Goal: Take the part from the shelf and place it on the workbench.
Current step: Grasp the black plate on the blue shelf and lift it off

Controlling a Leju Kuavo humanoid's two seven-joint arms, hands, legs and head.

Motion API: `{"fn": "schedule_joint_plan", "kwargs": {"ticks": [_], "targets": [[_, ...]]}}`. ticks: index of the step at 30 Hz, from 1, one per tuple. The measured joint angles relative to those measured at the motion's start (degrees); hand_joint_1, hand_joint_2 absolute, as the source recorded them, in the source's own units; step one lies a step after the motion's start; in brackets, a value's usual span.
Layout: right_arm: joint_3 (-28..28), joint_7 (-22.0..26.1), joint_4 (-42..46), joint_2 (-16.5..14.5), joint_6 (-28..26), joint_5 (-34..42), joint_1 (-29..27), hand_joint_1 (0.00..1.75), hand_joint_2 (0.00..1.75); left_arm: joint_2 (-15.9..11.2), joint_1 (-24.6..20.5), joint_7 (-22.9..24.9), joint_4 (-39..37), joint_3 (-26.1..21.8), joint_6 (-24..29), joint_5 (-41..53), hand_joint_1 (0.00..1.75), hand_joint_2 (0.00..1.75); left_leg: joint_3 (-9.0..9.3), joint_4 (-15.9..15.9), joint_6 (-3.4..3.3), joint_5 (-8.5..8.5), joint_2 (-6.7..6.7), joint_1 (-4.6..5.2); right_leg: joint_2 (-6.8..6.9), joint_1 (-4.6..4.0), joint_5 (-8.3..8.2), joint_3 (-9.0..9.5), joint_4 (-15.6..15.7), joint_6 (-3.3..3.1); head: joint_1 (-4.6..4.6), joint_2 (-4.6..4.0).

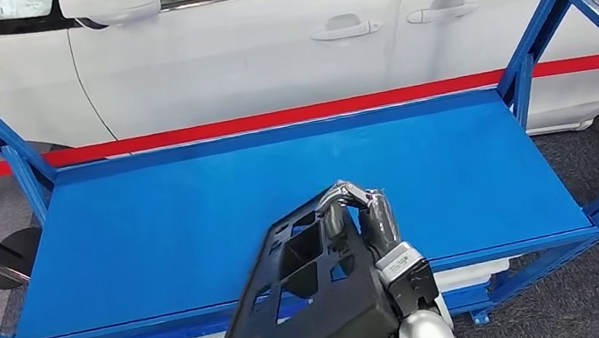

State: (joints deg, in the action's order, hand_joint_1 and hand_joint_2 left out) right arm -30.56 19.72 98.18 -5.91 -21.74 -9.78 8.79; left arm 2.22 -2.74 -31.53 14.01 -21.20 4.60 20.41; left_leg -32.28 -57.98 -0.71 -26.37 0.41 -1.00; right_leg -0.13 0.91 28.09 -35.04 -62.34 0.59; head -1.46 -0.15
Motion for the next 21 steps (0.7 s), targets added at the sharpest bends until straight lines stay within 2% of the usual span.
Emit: {"fn": "schedule_joint_plan", "kwargs": {"ticks": [1, 2, 5, 6, 7, 9, 10, 11, 12, 13, 15, 16, 17, 19, 20, 21], "targets": [[0.04, 0.03, -0.05, 0.05, 0.00, -0.17, -0.32, 1.75, 1.75, 0.04, 0.06, 0.10, -0.01, -0.10, 0.06, 0.02, 0.00, 0.00, -0.05, -0.16, 0.33, -0.14, 0.03, 0.11, 0.01, -0.07, -0.69, 1.13, 2.41, -0.18, 0.00, 0.00], [0.11, 0.11, -0.13, 0.11, 0.01, -0.32, -0.72, 1.75, 1.75, 0.08, 0.17, 0.20, -0.02, -0.18, 0.19, 0.07, 0.00, 0.00, -0.08, -0.23, 0.69, -0.21, 0.05, 0.19, -0.02, -0.18, -0.76, 1.58, 3.44, -0.42, -0.01, 0.00], [0.55, 0.68, -0.44, 0.30, 0.13, -0.93, -1.87, 1.75, 1.75, 0.32, 0.57, 0.40, -0.17, -0.47, 0.55, 0.39, 0.00, 0.00, -0.08, -0.39, 1.74, -0.46, 0.02, 0.03, -0.06, -0.26, -1.28, 1.56, 3.71, -1.44, -0.01, 0.00], [0.68, 0.85, -0.52, 0.33, 0.19, -1.21, -2.07, 1.75, 1.75, 0.44, 0.64, 0.43, -0.23, -0.56, 0.50, 0.55, 0.00, 0.00, -0.44, -1.46, 2.01, -1.46, -0.02, -0.05, -0.01, -0.19, -1.53, 1.52, 3.88, -1.81, -0.01, 0.00], [0.78, 0.93, -0.58, 0.34, 0.23, -1.52, -2.20, 1.75, 1.75, 0.52, 0.66, 0.45, -0.28, -0.65, 0.34, 0.79, 0.00, 0.00, -1.25, -3.64, 2.20, -3.17, -0.07, -0.11, 0.06, -0.10, -1.73, 1.42, 4.04, -2.10, -0.01, 0.00], [0.98, 0.99, -0.67, 0.35, 0.25, -2.21, -2.57, 1.75, 1.75, 0.61, 0.70, 0.46, -0.34, -0.81, -0.10, 1.25, 0.00, 0.00, -3.90, -10.69, 2.51, -7.42, -0.10, -0.15, 0.20, -0.24, -1.93, 0.99, 3.94, -2.42, -0.01, 0.00], [1.08, 0.98, -0.69, 0.36, 0.25, -2.53, -2.81, 1.75, 1.75, 0.63, 0.74, 0.51, -0.38, -0.92, -0.28, 1.54, 0.00, 0.00, -5.05, -13.94, 2.61, -8.86, -0.10, -0.15, 0.26, -0.34, -2.01, 0.72, 3.81, -2.51, -0.01, 0.00], [1.17, 0.95, -0.71, 0.36, 0.25, -2.82, -3.05, 1.75, 1.75, 0.67, 0.78, 0.60, -0.42, -1.03, -0.40, 1.81, 0.00, 0.00, -5.43, -15.62, 2.63, -9.32, -0.10, -0.15, 0.30, -0.43, -2.09, 0.44, 3.64, -2.57, -0.01, 0.00], [1.25, 0.90, -0.72, 0.36, 0.25, -3.08, -3.25, 1.75, 1.75, 0.72, 0.81, 0.74, -0.45, -1.12, -0.46, 2.13, 0.00, 0.00, -4.75, -15.09, 2.56, -8.70, -0.10, -0.15, 0.30, -0.51, -2.17, 0.18, 3.45, -2.59, -0.01, 0.00], [1.31, 0.84, -0.71, 0.37, 0.26, -3.31, -3.42, 1.75, 1.75, 0.78, 0.80, 0.87, -0.48, -1.20, -0.50, 2.38, 0.00, 0.00, -3.01, -12.41, 2.39, -7.23, -0.10, -0.14, 0.28, -0.56, -2.24, -0.03, 3.27, -2.55, -0.01, 0.00], [1.41, 0.74, -0.60, 0.37, 0.36, -3.60, -3.67, 1.75, 1.75, 0.84, 0.65, 1.08, -0.48, -1.34, -0.53, 2.85, 0.00, 0.00, 1.43, -4.62, 1.83, -4.41, -0.09, 0.04, 0.25, -0.70, -2.45, -0.28, 2.96, -2.29, -0.01, 0.00], [1.45, 0.72, -0.50, 0.37, 0.40, -3.68, -3.76, 1.75, 1.75, 0.85, 0.56, 1.13, -0.48, -1.40, -0.54, 3.00, 0.00, 0.00, 2.81, -1.93, 1.55, -3.65, -0.07, 0.20, 0.25, -0.76, -2.62, -0.38, 2.85, -2.04, -0.01, 0.00], [1.50, 0.70, -0.38, 0.37, 0.44, -3.74, -3.86, 1.75, 1.75, 0.86, 0.49, 1.19, -0.48, -1.44, -0.54, 3.14, 0.00, 0.00, 3.37, -0.58, 1.27, -3.39, -0.04, 0.40, 0.25, -0.77, -2.83, -0.48, 2.81, -1.70, -0.01, 0.00], [1.57, 0.69, -0.14, 0.37, 0.37, -3.91, -4.12, 1.75, 1.75, 0.88, 0.52, 1.34, -0.48, -1.48, -0.56, 3.38, 0.00, 0.00, 3.07, -0.29, 0.68, -2.89, -0.02, 0.70, 0.22, -0.68, -3.45, -0.63, 2.97, -0.89, 0.00, 0.00], [1.63, 0.69, 0.01, 0.38, 0.32, -4.02, -4.27, 1.75, 1.75, 0.94, 0.53, 1.42, -0.48, -1.49, -0.60, 3.52, 0.00, 0.00, 2.94, -0.06, 0.32, -2.40, -0.11, 0.60, 0.13, -0.58, -3.48, -0.75, 2.93, -0.52, 0.00, 0.00], [1.72, 0.69, 0.16, 0.40, 0.27, -4.14, -4.39, 1.75, 1.75, 0.99, 0.50, 1.50, -0.48, -1.50, -0.65, 3.65, 0.00, 0.00, 2.72, 0.23, -0.06, -1.80, -0.20, 0.49, 0.05, -0.55, -2.82, -1.04, 2.48, -0.16, 0.00, 0.00]]}}
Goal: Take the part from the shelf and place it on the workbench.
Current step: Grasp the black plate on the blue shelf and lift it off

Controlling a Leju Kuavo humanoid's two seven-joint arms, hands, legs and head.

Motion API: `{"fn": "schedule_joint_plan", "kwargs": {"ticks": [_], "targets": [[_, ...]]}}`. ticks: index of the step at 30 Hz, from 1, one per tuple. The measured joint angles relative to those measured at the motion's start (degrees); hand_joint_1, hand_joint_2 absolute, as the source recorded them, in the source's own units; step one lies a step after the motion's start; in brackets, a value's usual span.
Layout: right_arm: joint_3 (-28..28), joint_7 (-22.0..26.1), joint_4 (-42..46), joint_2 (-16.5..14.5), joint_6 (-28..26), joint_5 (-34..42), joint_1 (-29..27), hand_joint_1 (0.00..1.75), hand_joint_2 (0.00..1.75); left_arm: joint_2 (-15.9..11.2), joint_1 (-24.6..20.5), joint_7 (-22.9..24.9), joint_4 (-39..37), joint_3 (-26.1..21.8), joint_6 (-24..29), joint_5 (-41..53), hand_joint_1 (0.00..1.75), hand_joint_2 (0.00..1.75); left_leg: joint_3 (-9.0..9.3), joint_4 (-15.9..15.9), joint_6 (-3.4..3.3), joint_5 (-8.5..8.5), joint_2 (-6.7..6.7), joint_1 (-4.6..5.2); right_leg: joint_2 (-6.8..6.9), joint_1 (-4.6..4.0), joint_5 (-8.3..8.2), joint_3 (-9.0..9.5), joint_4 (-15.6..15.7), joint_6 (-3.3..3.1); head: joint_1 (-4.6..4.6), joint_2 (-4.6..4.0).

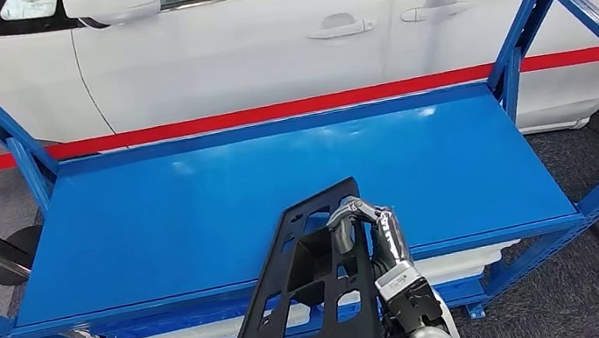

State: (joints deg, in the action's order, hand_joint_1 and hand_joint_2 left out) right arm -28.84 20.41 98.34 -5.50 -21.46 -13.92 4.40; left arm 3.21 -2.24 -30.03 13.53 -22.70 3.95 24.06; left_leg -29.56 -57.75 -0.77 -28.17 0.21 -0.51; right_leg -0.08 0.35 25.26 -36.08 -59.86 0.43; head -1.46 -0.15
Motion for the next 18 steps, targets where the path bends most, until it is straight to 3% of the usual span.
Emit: {"fn": "schedule_joint_plan", "kwargs": {"ticks": [2, 4, 5, 6, 7, 9, 11, 12, 14, 15, 16, 18], "targets": [[0.21, 0.00, 0.32, 0.07, -0.08, -0.19, -0.13, 1.75, 1.75, 0.12, -0.14, 0.10, 0.00, -0.01, -0.13, 0.13, 0.00, 0.00, -0.85, 0.46, -0.59, 1.23, -0.21, -0.27, -0.12, 0.09, 3.97, -1.42, -3.77, 0.55, 0.01, 0.00], [0.43, 0.00, 0.56, 0.15, -0.10, -0.30, -0.39, 1.75, 1.75, 0.13, -0.18, 0.16, 0.00, -0.03, -0.26, 0.28, 0.00, 0.00, -2.22, 0.37, -0.86, 2.15, -0.33, -0.19, -0.09, 0.12, 8.87, -3.27, -10.41, 0.84, 0.00, 0.00], [0.51, 0.00, 0.63, 0.20, -0.09, -0.37, -0.58, 1.75, 1.75, 0.13, -0.16, 0.17, 0.00, -0.05, -0.32, 0.37, 0.00, 0.00, -2.93, 0.26, -0.88, 2.57, -0.39, -0.16, -0.07, 0.14, 9.94, -3.61, -12.91, 0.88, 0.00, 0.00], [0.58, 0.00, 0.69, 0.26, -0.07, -0.43, -0.74, 1.75, 1.75, 0.13, -0.15, 0.17, 0.00, -0.07, -0.37, 0.47, 0.00, 0.00, -3.65, 0.10, -0.85, 2.98, -0.45, -0.14, -0.07, 0.15, 9.83, -3.15, -13.89, 0.85, -0.01, 0.00], [0.60, 0.00, 0.77, 0.32, -0.05, -0.49, -0.85, 1.75, 1.75, 0.13, -0.15, 0.17, 0.00, -0.07, -0.40, 0.52, 0.00, 0.00, -4.33, -0.10, -0.77, 3.33, -0.47, -0.14, -0.07, 0.17, 8.67, -1.72, -12.88, 0.78, -0.01, 0.00], [0.60, 0.00, 1.04, 0.41, -0.02, -0.55, -0.91, 1.75, 1.75, 0.13, -0.16, 0.17, 0.00, -0.07, -0.41, 0.57, 0.00, 0.00, -5.45, -0.58, -0.46, 3.91, -0.46, -0.13, -0.06, 0.19, 6.11, 3.37, -6.01, 0.43, -0.01, 0.00], [0.61, 0.03, 1.38, 0.43, -0.02, -0.61, -0.92, 1.75, 1.75, 0.14, -0.16, 0.17, 0.00, -0.08, -0.41, 0.61, 0.00, 0.00, -6.11, -0.90, 0.12, 4.51, -0.42, 0.00, -0.10, -0.03, 5.60, 7.41, 0.47, -0.09, 0.00, 0.00], [0.62, 0.05, 1.51, 0.43, -0.01, -0.65, -0.94, 1.75, 1.75, 0.14, -0.16, 0.18, 0.00, -0.08, -0.41, 0.63, 0.00, 0.00, -6.26, -0.92, 0.47, 4.90, -0.42, 0.03, -0.13, -0.19, 5.83, 8.11, 1.94, -0.39, -0.01, 0.00], [0.64, 0.10, 1.65, 0.43, 0.27, -0.72, -1.01, 1.75, 1.75, 0.10, -0.13, 0.19, -0.01, -0.13, -0.41, 0.73, 0.00, 0.00, -6.45, -0.86, 1.20, 5.52, -0.34, -0.01, -0.06, -0.24, 5.11, 7.79, 2.33, -1.10, -0.01, 0.00], [0.64, 0.13, 1.68, 0.43, 0.51, -0.77, -1.03, 1.75, 1.75, 0.09, -0.10, 0.20, -0.01, -0.16, -0.42, 0.88, 0.00, 0.00, -6.77, -1.25, 1.51, 4.98, -0.28, -0.08, 0.02, -0.16, 4.60, 7.43, 2.44, -1.55, -0.02, 0.00], [0.64, 0.18, 1.74, 0.43, 0.76, -0.81, -1.06, 1.75, 1.75, 0.10, -0.04, 0.20, -0.02, -0.20, -0.42, 1.03, 0.00, 0.00, -7.33, -2.57, 1.79, 3.35, -0.22, -0.15, 0.13, -0.05, 4.00, 6.94, 2.57, -2.05, -0.01, 0.00], [0.64, 0.26, 1.92, 0.43, 1.11, -0.88, -1.15, 1.75, 1.75, 0.11, 0.03, 0.21, -0.03, -0.32, -0.43, 1.29, 0.00, 0.00, -9.08, -8.35, 2.26, -2.16, -0.19, -0.26, 0.29, -0.05, 2.80, 5.60, 2.63, -2.72, -0.03, 0.00]]}}
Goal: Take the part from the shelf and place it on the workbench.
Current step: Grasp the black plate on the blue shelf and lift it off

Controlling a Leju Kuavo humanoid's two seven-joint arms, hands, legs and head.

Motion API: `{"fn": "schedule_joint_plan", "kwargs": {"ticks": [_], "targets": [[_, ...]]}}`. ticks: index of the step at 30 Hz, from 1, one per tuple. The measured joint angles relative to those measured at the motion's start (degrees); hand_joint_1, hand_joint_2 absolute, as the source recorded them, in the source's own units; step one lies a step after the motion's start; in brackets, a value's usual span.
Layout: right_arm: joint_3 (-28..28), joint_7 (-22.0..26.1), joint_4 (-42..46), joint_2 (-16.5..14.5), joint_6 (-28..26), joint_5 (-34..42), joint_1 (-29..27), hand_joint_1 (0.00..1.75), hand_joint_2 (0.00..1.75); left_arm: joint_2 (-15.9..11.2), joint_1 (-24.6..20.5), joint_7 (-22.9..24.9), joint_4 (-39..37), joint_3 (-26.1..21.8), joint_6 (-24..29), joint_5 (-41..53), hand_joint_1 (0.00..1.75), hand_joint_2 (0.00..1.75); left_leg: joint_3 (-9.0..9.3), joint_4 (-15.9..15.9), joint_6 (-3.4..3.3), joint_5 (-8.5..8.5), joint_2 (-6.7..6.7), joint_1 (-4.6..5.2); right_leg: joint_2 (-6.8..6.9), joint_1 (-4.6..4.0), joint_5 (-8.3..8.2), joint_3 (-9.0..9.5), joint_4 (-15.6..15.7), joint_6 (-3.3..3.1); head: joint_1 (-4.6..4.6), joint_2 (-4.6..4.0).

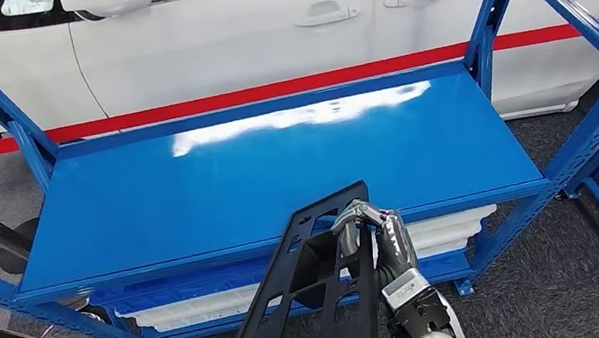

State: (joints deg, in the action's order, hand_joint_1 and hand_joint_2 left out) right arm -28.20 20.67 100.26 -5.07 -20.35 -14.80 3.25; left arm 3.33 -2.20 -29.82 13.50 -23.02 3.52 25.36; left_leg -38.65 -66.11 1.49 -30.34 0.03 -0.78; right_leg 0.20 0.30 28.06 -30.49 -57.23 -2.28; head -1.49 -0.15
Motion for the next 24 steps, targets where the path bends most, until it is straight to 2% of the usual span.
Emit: {"fn": "schedule_joint_plan", "kwargs": {"ticks": [1, 2, 3, 4, 5, 6, 8, 9, 10, 12, 13, 14, 16, 17, 18, 19, 20, 21, 22, 23, 24], "targets": [[0.00, 0.03, 0.10, 0.00, 0.10, 0.00, -0.05, 1.75, 1.75, -0.01, 0.01, 0.01, 0.00, -0.07, 0.00, 0.08, 0.00, 0.00, -0.80, -3.70, 0.18, -2.48, 0.00, -0.02, 0.05, -0.08, -0.56, -0.77, -0.06, -0.15, 0.01, 0.00], [0.00, 0.05, 0.16, 0.00, 0.24, 0.01, -0.10, 1.75, 1.75, -0.04, 0.02, 0.01, 0.00, -0.13, 0.00, 0.17, 0.00, 0.00, -1.17, -6.73, 0.31, -3.72, 0.00, -0.02, 0.08, -0.18, -1.11, -1.56, -0.14, -0.16, 0.00, 0.00], [0.00, 0.08, 0.24, 0.00, 0.37, 0.05, -0.14, 1.75, 1.75, -0.05, 0.03, 0.01, 0.00, -0.19, 0.01, 0.26, 0.00, 0.00, -0.85, -8.32, 0.33, -3.61, 0.00, -0.02, 0.10, -0.26, -1.63, -2.36, -0.28, -0.16, 0.01, 0.00], [0.00, 0.09, 0.37, 0.00, 0.51, 0.11, -0.18, 1.75, 1.75, -0.07, 0.04, 0.01, 0.00, -0.23, 0.01, 0.37, 0.00, 0.00, 0.38, -8.01, 0.24, -2.36, 0.00, 0.00, 0.11, -0.33, -2.14, -3.18, -0.46, -0.12, 0.01, 0.00], [0.00, 0.10, 0.57, 0.00, 0.64, 0.17, -0.22, 1.75, 1.75, -0.10, 0.05, 0.01, 0.00, -0.28, 0.01, 0.45, 0.00, 0.00, 2.58, -5.71, -0.02, -0.67, 0.01, 0.04, 0.10, -0.42, -2.61, -3.97, -0.68, -0.07, -0.01, 0.00], [0.00, 0.11, 0.84, 0.00, 0.72, 0.22, -0.23, 1.75, 1.75, -0.16, 0.01, 0.01, 0.01, -0.34, 0.02, 0.52, 0.00, 0.00, 5.50, -1.96, -0.42, 0.51, 0.03, 0.12, 0.10, -0.48, -3.02, -4.59, -0.91, 0.00, 0.00, 0.00], [0.00, 0.19, 1.60, 0.01, 0.76, 0.24, -0.21, 1.75, 1.75, -0.35, -0.15, 0.00, 0.01, -0.56, 0.02, 0.75, 0.00, 0.00, 10.99, 6.02, -1.26, 0.51, 0.05, 0.47, 0.14, -0.64, -3.75, -5.36, -1.30, 0.39, -0.01, 0.00], [0.00, 0.26, 2.01, 0.01, 0.75, 0.14, -0.18, 1.75, 1.75, -0.45, -0.20, -0.01, 0.01, -0.69, 0.02, 0.87, 0.00, 0.00, 12.36, 8.37, -1.59, 0.00, 0.06, 0.68, 0.20, -0.60, -4.13, -5.50, -1.36, 0.70, 0.01, 0.00], [0.00, 0.34, 2.42, 0.02, 0.70, -0.06, -0.17, 1.75, 1.75, -0.51, -0.21, -0.02, 0.00, -0.82, 0.02, 0.97, 0.00, 0.00, 12.78, 9.49, -1.83, -0.17, 0.06, 0.87, 0.25, -0.55, -4.60, -5.58, -1.29, 1.06, 0.00, 0.00], [0.01, 0.45, 3.22, 0.05, 0.43, -0.69, -0.15, 1.75, 1.75, -0.53, -0.06, -0.02, -0.03, -0.97, 0.01, 1.16, 0.00, 0.00, 12.13, 10.14, -2.38, 0.97, -0.09, 0.68, 0.17, -0.48, -4.79, -5.94, -1.34, 1.78, 0.02, 0.00], [0.03, 0.47, 3.68, 0.10, 0.19, -1.00, -0.12, 1.75, 1.75, -0.52, -0.01, -0.02, -0.05, -0.99, 0.00, 1.31, 0.00, 0.00, 11.62, 10.38, -2.79, 1.73, -0.24, 0.51, 0.04, -0.46, -3.57, -6.41, -2.19, 2.11, 0.02, 0.00], [0.09, 0.47, 4.22, 0.16, -0.09, -1.26, -0.03, 1.75, 1.75, -0.50, 0.02, -0.03, -0.07, -1.00, -0.01, 1.49, 0.00, 0.00, 10.96, 10.60, -3.13, 2.53, -0.39, 0.31, -0.09, -0.43, -1.32, -7.15, -4.02, 2.41, 0.02, 0.00], [0.36, 0.33, 5.37, 0.32, -0.56, -1.58, 0.25, 1.75, 1.75, -0.51, 0.01, -0.03, -0.08, -1.01, -0.02, 1.84, 0.00, 0.00, 9.16, 10.49, -3.51, 3.93, -0.55, 0.31, -0.18, -0.11, 4.50, -8.98, -10.67, 2.91, 0.02, 0.00], [0.55, 0.18, 5.89, 0.42, -0.70, -1.66, 0.39, 1.75, 1.75, -0.51, 0.02, -0.03, -0.08, -1.02, -0.02, 1.98, 0.00, 0.00, 8.16, 10.34, -3.47, 4.61, -0.58, 0.31, -0.17, 0.05, 6.15, -9.63, -14.16, 3.12, 0.02, 0.00], [0.78, -0.01, 6.34, 0.54, -0.79, -1.69, 0.50, 1.75, 1.75, -0.51, 0.04, -0.03, -0.08, -1.03, -0.02, 2.08, 0.00, 0.00, 7.11, 10.13, -3.38, 5.25, -0.61, 0.29, -0.17, 0.20, 6.36, -9.72, -16.63, 3.32, 0.02, 0.00], [0.99, -0.17, 6.73, 0.66, -0.87, -1.71, 0.56, 1.75, 1.75, -0.50, 0.06, -0.03, -0.08, -1.04, -0.02, 2.14, 0.00, 0.00, 6.07, 9.84, -3.25, 5.80, -0.64, 0.26, -0.16, 0.35, 5.18, -8.99, -17.33, 3.47, 0.02, 0.00], [1.21, -0.31, 7.11, 0.78, -0.95, -1.72, 0.59, 1.75, 1.75, -0.50, 0.08, -0.03, -0.09, -1.05, -0.02, 2.17, 0.00, 0.00, 5.05, 9.45, -3.09, 6.27, -0.65, 0.21, -0.15, 0.51, 3.32, -7.26, -16.00, 3.57, 0.02, 0.00], [1.41, -0.40, 7.49, 0.87, -1.05, -1.73, 0.59, 1.75, 1.75, -0.49, 0.09, -0.03, -0.09, -1.07, -0.02, 2.18, 0.00, 0.00, 4.14, 8.95, -2.87, 6.65, -0.64, 0.17, -0.14, 0.67, 1.81, -4.57, -12.81, 3.63, 0.02, 0.00], [1.58, -0.48, 7.85, 0.95, -1.13, -1.72, 0.59, 1.75, 1.75, -0.47, 0.12, -0.03, -0.10, -1.10, -0.02, 2.18, 0.00, 0.00, 3.33, 8.40, -2.61, 6.97, -0.59, 0.22, -0.15, 0.70, 1.52, -1.41, -8.49, 3.60, 0.02, 0.00], [1.71, -0.53, 8.21, 1.00, -1.21, -1.70, 0.55, 1.75, 1.75, -0.47, 0.15, -0.03, -0.10, -1.15, -0.02, 2.17, 0.00, 0.00, 2.76, 7.92, -2.29, 7.28, -0.54, 0.27, -0.21, 0.64, 1.98, 1.25, -4.63, 3.42, 0.01, 0.00], [1.82, -0.55, 8.51, 1.05, -1.26, -1.68, 0.49, 1.75, 1.75, -0.46, 0.18, -0.03, -0.11, -1.21, -0.02, 2.17, 0.00, 0.00, 2.42, 7.60, -1.95, 7.62, -0.51, 0.33, -0.26, 0.55, 2.81, 2.95, -1.83, 3.18, 0.01, 0.00]]}}
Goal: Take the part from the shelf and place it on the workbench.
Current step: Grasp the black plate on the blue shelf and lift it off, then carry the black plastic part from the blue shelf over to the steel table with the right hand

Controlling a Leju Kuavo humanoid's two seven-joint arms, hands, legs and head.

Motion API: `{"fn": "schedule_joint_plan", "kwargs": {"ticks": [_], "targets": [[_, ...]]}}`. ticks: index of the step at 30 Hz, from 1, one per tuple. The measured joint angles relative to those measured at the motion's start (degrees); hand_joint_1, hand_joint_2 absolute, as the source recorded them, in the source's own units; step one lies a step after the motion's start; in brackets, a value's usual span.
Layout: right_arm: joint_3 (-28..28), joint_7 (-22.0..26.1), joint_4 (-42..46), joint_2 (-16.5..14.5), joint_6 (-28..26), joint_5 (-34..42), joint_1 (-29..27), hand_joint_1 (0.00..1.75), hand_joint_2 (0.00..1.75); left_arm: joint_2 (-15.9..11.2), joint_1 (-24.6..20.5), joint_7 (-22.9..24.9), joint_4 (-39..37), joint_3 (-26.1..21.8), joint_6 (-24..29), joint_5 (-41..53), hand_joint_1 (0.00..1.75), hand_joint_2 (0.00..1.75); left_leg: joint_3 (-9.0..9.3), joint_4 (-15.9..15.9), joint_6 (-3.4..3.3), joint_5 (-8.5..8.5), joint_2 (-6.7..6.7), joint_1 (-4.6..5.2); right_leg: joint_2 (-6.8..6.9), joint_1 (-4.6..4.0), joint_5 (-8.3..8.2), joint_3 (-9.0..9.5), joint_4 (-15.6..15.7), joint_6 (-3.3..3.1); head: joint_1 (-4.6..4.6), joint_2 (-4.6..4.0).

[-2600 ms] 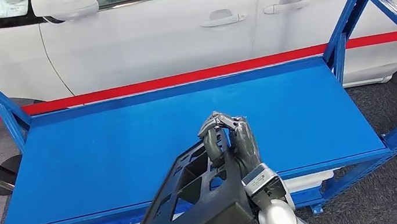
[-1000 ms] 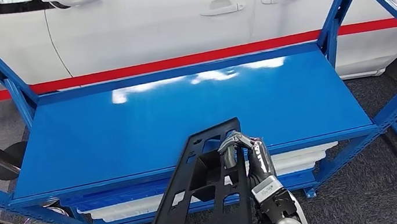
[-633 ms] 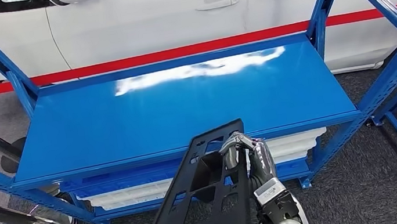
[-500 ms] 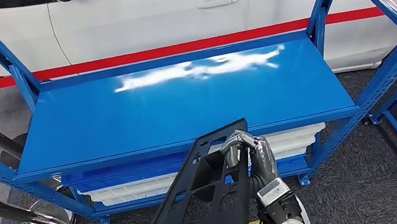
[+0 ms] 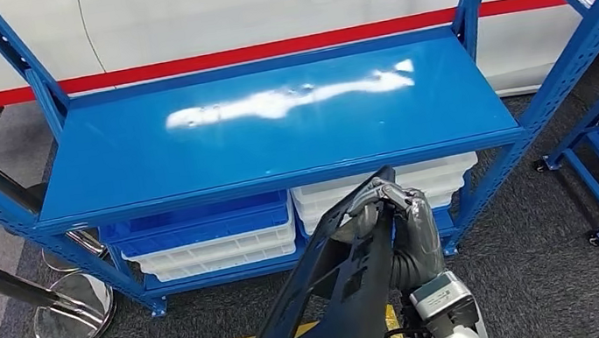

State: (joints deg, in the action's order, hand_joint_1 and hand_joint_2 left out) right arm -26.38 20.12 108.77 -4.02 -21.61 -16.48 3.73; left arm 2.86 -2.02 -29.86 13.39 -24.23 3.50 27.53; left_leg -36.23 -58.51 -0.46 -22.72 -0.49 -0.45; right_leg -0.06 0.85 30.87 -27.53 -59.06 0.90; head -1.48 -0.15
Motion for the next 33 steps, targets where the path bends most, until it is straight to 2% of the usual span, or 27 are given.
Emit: {"fn": "schedule_joint_plan", "kwargs": {"ticks": [1, 3, 4, 5, 6, 7, 8, 9, 10, 11, 12, 14, 15, 16, 18, 19, 20, 22, 23, 24, 25, 26, 27, 28, 30, 31, 33], "targets": [[0.09, -0.01, 0.23, 0.03, -0.02, 0.04, -0.09, 1.75, 1.75, 0.00, 0.04, 0.00, -0.01, -0.08, 0.01, -0.01, 0.00, 0.00, -0.21, -0.11, 0.37, 0.42, 0.02, 0.03, -0.06, -0.17, 0.64, 0.61, 1.36, -0.36, -0.01, 0.00], [0.28, 0.05, 0.55, 0.12, -0.02, 0.09, -0.39, 1.75, 1.75, 0.01, 0.18, -0.01, -0.05, -0.31, 0.02, -0.03, 0.00, 0.00, -0.58, -0.11, 1.10, 1.02, 0.13, -0.16, 0.02, -0.23, -0.11, -0.11, 1.63, -1.34, 0.00, 0.00], [0.37, 0.08, 0.65, 0.16, 0.04, 0.11, -0.57, 1.75, 1.75, 0.03, 0.30, -0.01, -0.10, -0.42, 0.03, -0.04, 0.00, 0.00, -1.06, -0.73, 1.41, 0.13, 0.23, -0.26, 0.09, -0.21, -0.77, -0.70, 1.68, -1.90, -0.02, 0.00], [0.44, 0.11, 0.77, 0.21, 0.12, 0.11, -0.81, 1.75, 1.75, 0.06, 0.43, -0.01, -0.14, -0.54, 0.04, -0.05, 0.00, 0.00, -1.82, -2.40, 1.69, -1.93, 0.32, -0.36, 0.17, -0.16, -1.53, -1.45, 1.80, -2.37, -0.03, 0.00], [0.50, 0.14, 0.89, 0.27, 0.25, 0.10, -1.06, 1.75, 1.75, 0.08, 0.51, -0.01, -0.17, -0.66, 0.05, -0.07, 0.00, 0.00, -2.78, -5.25, 1.90, -4.90, 0.39, -0.46, 0.23, -0.16, -2.28, -2.31, 1.81, -2.70, -0.03, 0.00], [0.55, 0.15, 1.01, 0.33, 0.38, 0.10, -1.34, 1.75, 1.75, 0.09, 0.57, 0.00, -0.19, -0.79, 0.06, -0.07, 0.00, 0.00, -3.73, -8.89, 2.10, -7.94, 0.38, -0.45, 0.22, -0.27, -3.00, -3.23, 1.77, -2.89, -0.06, 0.00], [0.58, 0.16, 1.11, 0.40, 0.56, 0.10, -1.61, 1.75, 1.75, 0.08, 0.59, 0.00, -0.19, -0.94, 0.07, -0.08, 0.00, 0.00, -4.41, -12.66, 2.24, -10.06, 0.38, -0.47, 0.25, -0.39, -3.69, -4.18, 1.68, -2.97, -0.05, 0.00], [0.61, 0.17, 1.16, 0.47, 0.81, 0.10, -1.84, 1.75, 1.75, 0.08, 0.58, 0.00, -0.19, -1.08, 0.08, -0.07, 0.00, 0.00, -4.52, -15.44, 2.28, -10.72, 0.38, -0.47, 0.28, -0.51, -4.33, -5.12, 1.54, -3.00, -0.05, 0.00], [0.65, 0.17, 1.19, 0.54, 1.21, 0.10, -2.05, 1.75, 1.75, 0.09, 0.58, 0.00, -0.19, -1.21, 0.08, -0.03, 0.00, 0.00, -3.80, -16.54, 2.20, -10.04, 0.38, -0.46, 0.30, -0.64, -4.91, -6.05, 1.36, -3.00, -0.05, 0.00], [0.74, 0.19, 1.23, 0.59, 1.84, 0.09, -2.28, 1.75, 1.75, 0.10, 0.57, -0.01, -0.19, -1.33, 0.07, 0.01, 0.00, 0.00, -2.09, -15.60, 1.98, -8.52, 0.39, -0.42, 0.31, -0.76, -5.46, -6.97, 1.13, -2.97, -0.05, 0.00], [0.90, 0.22, 1.31, 0.64, 2.65, 0.07, -2.57, 1.75, 1.75, 0.10, 0.53, -0.03, -0.19, -1.45, 0.05, 0.08, 0.00, 0.00, 0.64, -12.64, 1.59, -7.03, 0.42, -0.30, 0.30, -0.85, -5.97, -7.76, 0.89, -2.92, -0.05, 0.00], [1.35, 0.44, 1.58, 0.73, 4.29, -0.14, -3.44, 1.75, 1.75, -0.01, 0.28, -0.11, -0.17, -1.86, -0.03, 0.30, 0.00, 0.00, 7.18, -3.76, 0.58, -6.88, 0.49, 0.12, 0.33, -1.03, -6.86, -8.81, 0.47, -2.60, -0.04, 0.00], [1.59, 0.67, 1.73, 0.78, 4.82, -0.33, -4.04, 1.75, 1.75, -0.05, 0.17, -0.15, -0.17, -2.15, -0.08, 0.44, 0.00, 0.00, 9.33, -0.40, 0.21, -7.49, 0.51, 0.35, 0.42, -1.02, -7.31, -8.98, 0.44, -2.34, -0.04, 0.00], [1.83, 1.03, 1.88, 0.82, 5.10, -0.54, -4.77, 1.75, 1.75, -0.09, 0.08, -0.19, -0.16, -2.46, -0.12, 0.57, 0.00, 0.00, 10.41, 1.60, -0.04, -8.10, 0.53, 0.56, 0.52, -0.95, -7.78, -9.04, 0.53, -1.99, -0.04, 0.00], [2.34, 1.93, 2.16, 0.92, 5.61, -0.96, -6.46, 1.75, 1.75, -0.05, 0.13, -0.22, -0.17, -3.03, -0.22, 0.83, 0.00, 0.00, 10.10, 2.52, -0.47, -7.20, 0.42, 0.60, 0.60, -0.77, -8.56, -9.13, 0.80, -1.25, -0.04, 0.00], [2.62, 2.34, 2.31, 0.98, 5.91, -1.16, -7.32, 1.75, 1.75, -0.03, 0.16, -0.23, -0.17, -3.26, -0.26, 0.96, 0.00, 0.00, 9.67, 2.81, -0.82, -6.47, 0.30, 0.49, 0.48, -0.71, -7.85, -9.47, 0.44, -0.90, -0.04, 0.00], [2.89, 2.63, 2.42, 1.08, 6.22, -1.33, -8.07, 1.75, 1.75, -0.01, 0.19, -0.23, -0.18, -3.49, -0.31, 1.08, 0.00, 0.00, 9.05, 3.07, -1.24, -5.63, 0.15, 0.33, 0.35, -0.66, -6.03, -10.00, -0.76, -0.59, -0.03, 0.00], [3.47, 2.84, 2.53, 1.29, 6.75, -1.55, -9.26, 1.75, 1.75, 0.04, 0.20, -0.23, -0.19, -3.93, -0.33, 1.23, 0.00, 0.00, 7.42, 3.16, -1.75, -4.14, -0.06, 0.23, 0.15, -0.46, -0.02, -11.58, -6.18, -0.10, -0.03, 0.00], [3.77, 2.81, 2.55, 1.39, 7.11, -1.62, -9.82, 1.75, 1.75, 0.05, 0.19, -0.23, -0.19, -4.10, -0.33, 1.30, 0.00, 0.00, 6.51, 3.08, -1.82, -3.46, -0.12, 0.24, 0.14, -0.34, 2.38, -12.24, -9.74, 0.12, -0.03, 0.00], [4.09, 2.75, 2.55, 1.46, 7.55, -1.73, -10.44, 1.75, 1.75, 0.06, 0.19, -0.23, -0.19, -4.25, -0.32, 1.44, 0.00, 0.00, 5.52, 2.94, -1.74, -2.77, -0.16, 0.24, 0.15, -0.22, 3.31, -12.49, -12.79, 0.32, -0.03, 0.00], [4.41, 2.70, 2.55, 1.50, 7.97, -1.86, -11.11, 1.75, 1.75, 0.07, 0.19, -0.21, -0.19, -4.35, -0.31, 1.60, 0.00, 0.00, 4.49, 2.71, -1.63, -2.11, -0.19, 0.23, 0.15, -0.10, 2.75, -12.11, -14.57, 0.49, -0.03, 0.00], [4.72, 2.68, 2.53, 1.52, 8.30, -1.99, -11.76, 1.75, 1.75, 0.07, 0.18, -0.19, -0.19, -4.44, -0.30, 1.83, 0.00, 0.00, 3.40, 2.39, -1.47, -1.54, -0.21, 0.20, 0.16, 0.02, 1.10, -10.92, -14.61, 0.59, -0.03, 0.00], [5.02, 2.69, 2.52, 1.54, 8.58, -2.12, -12.36, 1.75, 1.75, 0.08, 0.15, -0.16, -0.19, -4.51, -0.29, 2.10, 0.00, 0.00, 2.36, 1.96, -1.27, -1.05, -0.21, 0.16, 0.16, 0.14, -0.69, -8.74, -12.67, 0.63, -0.03, 0.00], [5.32, 2.72, 2.50, 1.55, 8.84, -2.31, -12.84, 1.75, 1.75, 0.08, 0.09, -0.12, -0.18, -4.56, -0.30, 2.37, 0.00, 0.00, 1.45, 1.44, -1.02, -0.68, -0.20, 0.16, 0.16, 0.22, -1.48, -5.77, -9.15, 0.59, -0.03, 0.00], [5.78, 2.85, 2.46, 1.55, 9.27, -2.93, -13.55, 1.75, 1.75, 0.09, -0.14, -0.04, -0.18, -4.63, -0.31, 2.99, 0.00, 0.00, 0.22, 0.45, -0.42, 0.01, -0.14, 0.27, 0.11, 0.08, -0.28, -0.31, -1.29, 0.11, -0.04, 0.00], [5.95, 2.96, 2.41, 1.55, 9.38, -3.24, -13.82, 1.75, 1.75, 0.09, -0.27, -0.01, -0.18, -4.65, -0.31, 3.24, 0.00, 0.00, -0.07, 0.20, -0.07, 0.41, -0.11, 0.33, 0.08, -0.06, 0.60, 1.03, 0.97, -0.26, -0.05, 0.00], [6.24, 3.12, 2.20, 1.55, 9.50, -3.61, -14.31, 1.75, 1.75, 0.09, -0.45, 0.04, -0.19, -4.70, -0.32, 3.56, 0.00, 0.00, -0.42, 0.21, 0.67, 1.29, -0.06, 0.22, 0.16, -0.24, 0.36, 0.86, 1.87, -1.26, -0.04, 0.00]]}}
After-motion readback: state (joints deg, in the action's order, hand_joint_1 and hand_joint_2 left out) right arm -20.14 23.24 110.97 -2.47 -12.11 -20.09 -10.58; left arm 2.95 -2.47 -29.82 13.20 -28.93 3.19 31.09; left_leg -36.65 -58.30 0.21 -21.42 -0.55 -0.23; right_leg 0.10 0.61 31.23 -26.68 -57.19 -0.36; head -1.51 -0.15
